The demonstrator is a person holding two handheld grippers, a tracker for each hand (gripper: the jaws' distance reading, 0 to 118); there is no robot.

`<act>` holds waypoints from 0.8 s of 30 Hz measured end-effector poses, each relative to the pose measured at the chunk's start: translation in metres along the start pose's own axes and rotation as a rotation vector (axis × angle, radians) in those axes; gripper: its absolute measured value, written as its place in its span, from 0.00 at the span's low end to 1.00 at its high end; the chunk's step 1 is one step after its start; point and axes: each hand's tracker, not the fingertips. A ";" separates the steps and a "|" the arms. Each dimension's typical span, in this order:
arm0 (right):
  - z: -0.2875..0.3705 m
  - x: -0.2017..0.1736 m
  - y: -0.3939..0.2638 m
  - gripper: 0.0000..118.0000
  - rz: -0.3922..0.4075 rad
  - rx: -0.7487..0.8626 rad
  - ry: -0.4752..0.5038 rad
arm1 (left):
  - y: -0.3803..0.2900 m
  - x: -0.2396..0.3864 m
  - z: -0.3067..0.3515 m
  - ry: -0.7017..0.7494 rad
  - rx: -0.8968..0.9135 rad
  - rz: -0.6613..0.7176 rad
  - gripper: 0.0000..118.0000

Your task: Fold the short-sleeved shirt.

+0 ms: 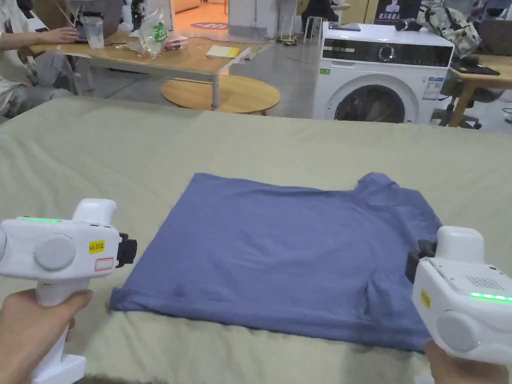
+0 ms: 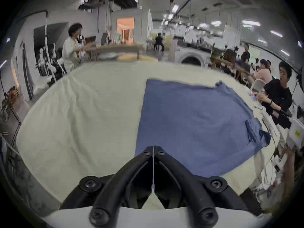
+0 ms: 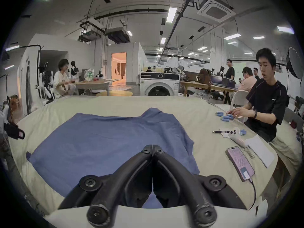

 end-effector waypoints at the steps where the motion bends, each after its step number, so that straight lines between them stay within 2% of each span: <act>1: -0.001 0.000 -0.001 0.00 -0.002 -0.010 0.000 | -0.001 -0.005 -0.003 0.009 -0.030 0.015 0.00; 2: -0.001 0.000 -0.002 0.00 -0.001 -0.018 -0.006 | -0.001 -0.011 -0.008 0.013 -0.089 0.035 0.00; 3: -0.002 0.001 -0.004 0.00 -0.003 -0.022 -0.004 | -0.002 -0.017 -0.013 0.009 -0.131 0.049 0.06; 5: -0.004 0.001 -0.006 0.00 0.001 -0.041 -0.002 | -0.007 -0.023 -0.016 0.010 -0.163 0.085 0.31; 6: -0.004 0.002 -0.007 0.00 0.006 -0.050 -0.008 | -0.008 -0.026 -0.018 0.013 -0.180 0.103 0.39; 8: -0.005 0.004 -0.009 0.00 0.005 -0.060 -0.005 | -0.009 -0.030 -0.024 0.035 -0.220 0.106 0.49; 9: -0.005 0.005 -0.009 0.00 0.007 -0.068 -0.009 | -0.012 -0.029 -0.025 0.046 -0.230 0.106 0.49; 13: -0.004 0.012 -0.011 0.00 0.010 -0.091 -0.015 | -0.025 -0.031 -0.054 0.076 -0.376 0.127 0.49; 16: -0.001 0.019 -0.010 0.00 0.021 -0.132 -0.025 | -0.029 -0.025 -0.058 0.082 -0.343 0.095 0.48; 17: -0.001 0.023 -0.009 0.00 0.023 -0.156 -0.022 | -0.028 -0.022 -0.053 0.092 -0.320 0.089 0.42; 19: 0.001 0.031 -0.008 0.00 0.021 -0.186 -0.020 | -0.030 -0.016 -0.052 0.073 -0.292 0.027 0.21; 21: -0.001 0.040 -0.007 0.00 0.036 -0.250 -0.033 | -0.031 -0.016 -0.051 0.048 -0.287 0.045 0.05; 22: -0.002 0.045 -0.007 0.01 0.033 -0.274 -0.032 | -0.032 -0.015 -0.051 0.043 -0.285 0.048 0.03; 23: -0.003 0.051 -0.008 0.10 0.034 -0.309 -0.027 | -0.033 -0.015 -0.050 0.036 -0.276 0.041 0.02; 24: -0.004 0.057 -0.007 0.30 0.035 -0.341 -0.028 | -0.035 -0.015 -0.049 0.035 -0.272 0.044 0.02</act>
